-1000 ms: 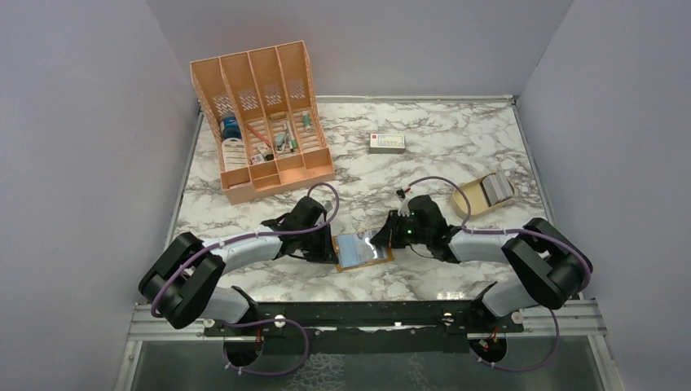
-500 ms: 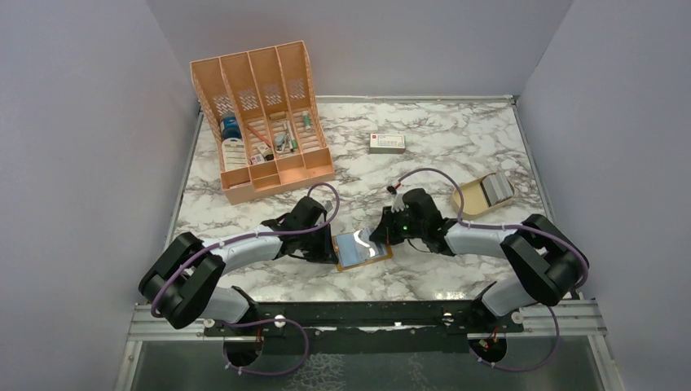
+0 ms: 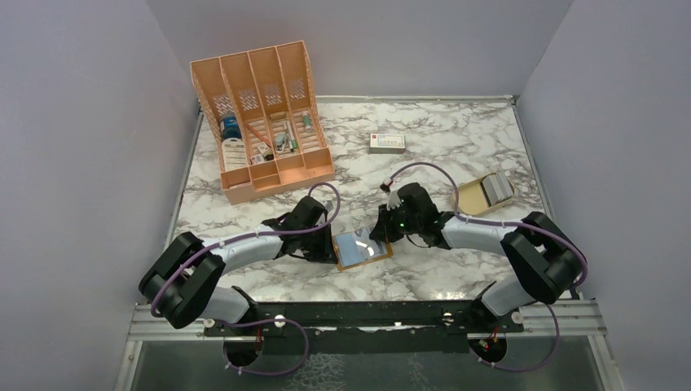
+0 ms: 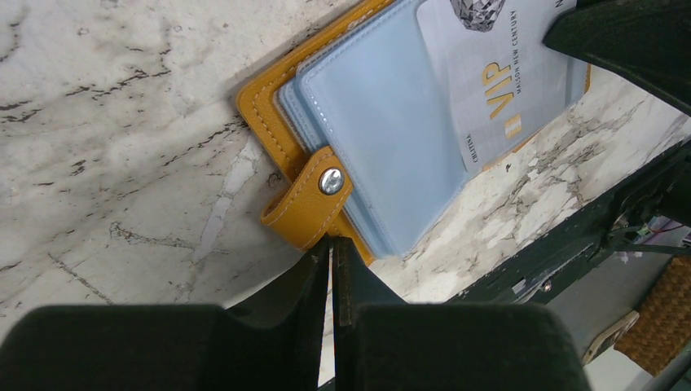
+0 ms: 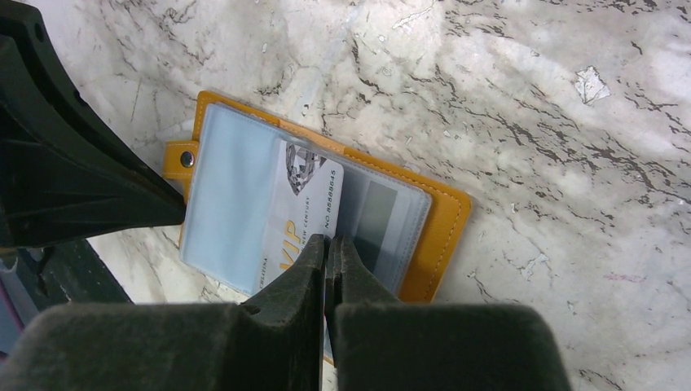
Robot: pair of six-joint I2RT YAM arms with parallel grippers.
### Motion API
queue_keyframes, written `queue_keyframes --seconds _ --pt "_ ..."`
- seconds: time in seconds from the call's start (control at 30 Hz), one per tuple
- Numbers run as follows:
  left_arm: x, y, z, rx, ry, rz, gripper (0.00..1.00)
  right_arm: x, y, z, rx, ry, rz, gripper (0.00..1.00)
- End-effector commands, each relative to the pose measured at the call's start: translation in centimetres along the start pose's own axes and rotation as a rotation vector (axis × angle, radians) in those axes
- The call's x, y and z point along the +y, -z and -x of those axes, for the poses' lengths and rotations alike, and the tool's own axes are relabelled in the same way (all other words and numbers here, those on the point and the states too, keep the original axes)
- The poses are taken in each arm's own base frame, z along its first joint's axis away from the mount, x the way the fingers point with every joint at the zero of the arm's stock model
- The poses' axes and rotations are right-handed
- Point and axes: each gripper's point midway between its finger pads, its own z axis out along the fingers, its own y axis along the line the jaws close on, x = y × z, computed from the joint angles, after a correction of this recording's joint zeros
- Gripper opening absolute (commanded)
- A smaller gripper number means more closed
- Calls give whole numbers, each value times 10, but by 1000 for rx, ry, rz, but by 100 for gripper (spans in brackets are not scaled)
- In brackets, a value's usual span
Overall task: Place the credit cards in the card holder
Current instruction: Insert the credit card into the card holder.
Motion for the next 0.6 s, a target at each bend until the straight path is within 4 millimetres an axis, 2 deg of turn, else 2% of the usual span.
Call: queue_keyframes --seconds 0.0,0.27,0.57 --pt "9 -1 1 -4 -14 52 10 -8 -2 -8 40 4 -42 1" --pt "1 0 -1 3 5 6 10 4 -6 -14 5 -214 9 1" --pt "1 -3 -5 12 11 -9 10 11 -4 -18 -34 -320 58 1"
